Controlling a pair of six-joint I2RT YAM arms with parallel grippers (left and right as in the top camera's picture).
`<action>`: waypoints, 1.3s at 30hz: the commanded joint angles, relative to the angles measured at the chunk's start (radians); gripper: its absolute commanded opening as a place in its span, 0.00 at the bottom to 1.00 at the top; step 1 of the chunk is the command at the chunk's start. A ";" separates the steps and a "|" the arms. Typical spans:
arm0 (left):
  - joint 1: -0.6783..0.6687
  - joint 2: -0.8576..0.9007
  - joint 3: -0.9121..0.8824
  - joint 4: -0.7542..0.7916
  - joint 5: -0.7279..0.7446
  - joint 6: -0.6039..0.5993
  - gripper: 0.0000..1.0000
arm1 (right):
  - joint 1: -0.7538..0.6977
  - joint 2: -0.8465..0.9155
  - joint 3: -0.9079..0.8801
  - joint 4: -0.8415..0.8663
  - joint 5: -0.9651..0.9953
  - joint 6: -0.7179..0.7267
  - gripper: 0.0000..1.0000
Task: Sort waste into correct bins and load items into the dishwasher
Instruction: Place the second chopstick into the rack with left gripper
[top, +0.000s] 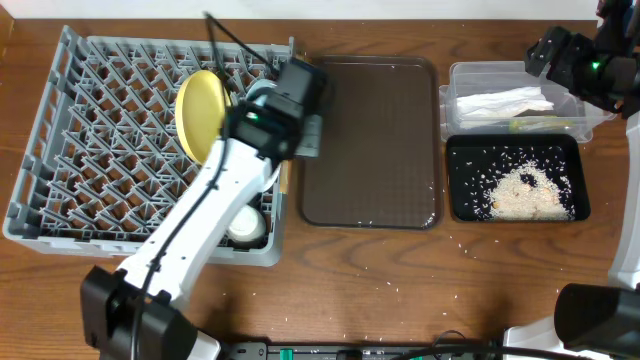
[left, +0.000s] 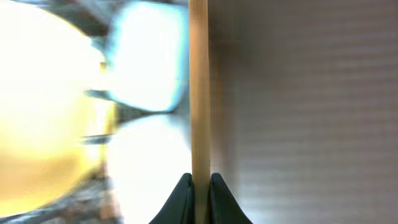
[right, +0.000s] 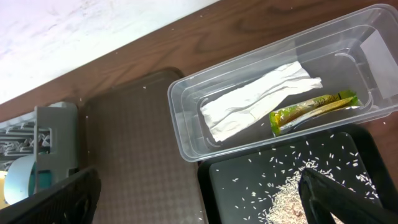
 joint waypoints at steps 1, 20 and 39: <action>0.077 0.047 -0.007 -0.029 -0.208 0.103 0.08 | 0.001 0.001 0.003 -0.002 0.003 0.005 0.99; 0.290 0.163 -0.018 -0.020 -0.204 0.147 0.52 | 0.001 0.001 0.003 -0.002 0.003 0.005 0.99; 0.290 -0.276 -0.003 -0.114 0.186 0.131 0.84 | 0.001 0.001 0.003 -0.002 0.003 0.005 0.99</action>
